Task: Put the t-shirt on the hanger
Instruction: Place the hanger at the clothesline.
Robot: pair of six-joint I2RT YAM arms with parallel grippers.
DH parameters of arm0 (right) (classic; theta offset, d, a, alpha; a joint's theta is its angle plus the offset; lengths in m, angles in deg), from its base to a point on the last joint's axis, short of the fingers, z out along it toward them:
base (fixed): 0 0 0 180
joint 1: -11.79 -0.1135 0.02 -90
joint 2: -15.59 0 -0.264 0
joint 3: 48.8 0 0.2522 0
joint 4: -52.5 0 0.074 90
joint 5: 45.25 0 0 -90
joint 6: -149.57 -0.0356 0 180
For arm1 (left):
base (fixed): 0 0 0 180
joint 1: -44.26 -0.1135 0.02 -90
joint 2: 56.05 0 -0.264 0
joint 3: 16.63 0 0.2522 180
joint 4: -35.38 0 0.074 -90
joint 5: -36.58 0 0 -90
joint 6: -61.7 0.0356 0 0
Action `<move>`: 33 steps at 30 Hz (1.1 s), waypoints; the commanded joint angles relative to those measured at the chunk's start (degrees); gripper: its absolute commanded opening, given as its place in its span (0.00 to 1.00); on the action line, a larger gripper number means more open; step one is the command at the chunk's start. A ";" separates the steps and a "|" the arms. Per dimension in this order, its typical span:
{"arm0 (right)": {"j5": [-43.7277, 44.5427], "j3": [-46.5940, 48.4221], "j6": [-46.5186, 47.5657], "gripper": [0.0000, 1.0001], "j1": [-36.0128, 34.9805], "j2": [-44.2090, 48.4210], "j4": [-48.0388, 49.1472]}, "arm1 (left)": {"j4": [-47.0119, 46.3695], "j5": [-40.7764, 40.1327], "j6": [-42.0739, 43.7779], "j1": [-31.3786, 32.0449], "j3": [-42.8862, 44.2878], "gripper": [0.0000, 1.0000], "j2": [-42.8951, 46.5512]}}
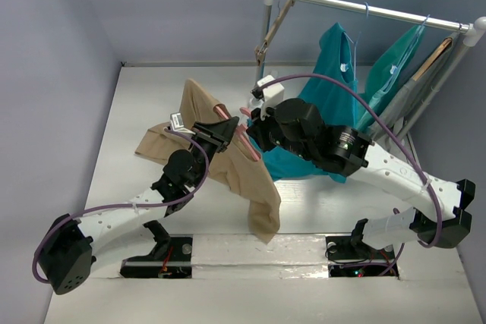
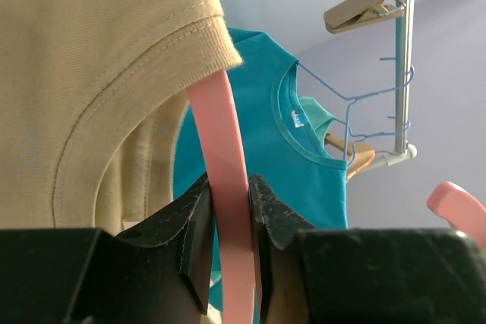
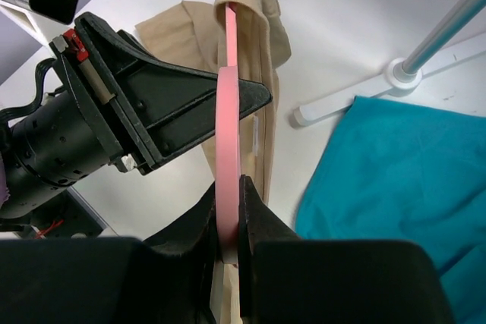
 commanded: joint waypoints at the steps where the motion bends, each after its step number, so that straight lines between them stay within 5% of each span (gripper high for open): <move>1: -1.28 -1.07 -0.58 0.00 0.32 1.01 5.93 | -5.02 1.85 -1.03 0.51 -0.42 0.00 0.71; 4: -1.45 -2.48 -0.14 0.25 0.32 3.02 8.12 | -4.93 1.67 -1.21 0.51 -0.43 0.00 1.23; 5: -1.45 -4.14 -0.05 0.43 0.32 3.90 9.00 | -4.75 1.50 -1.21 0.51 -0.34 0.00 1.50; 9: -2.42 -9.50 0.04 0.64 0.32 9.00 12.78 | -3.61 1.23 -1.30 0.51 0.19 0.00 2.81; 18: -5.14 -23.83 0.39 0.65 0.32 18.85 24.91 | -2.73 2.20 -2.09 -0.55 0.72 0.00 6.16; 33: -5.76 -24.63 -1.11 0.53 0.32 9.54 29.05 | -4.14 4.31 -3.67 -0.55 0.19 0.00 6.95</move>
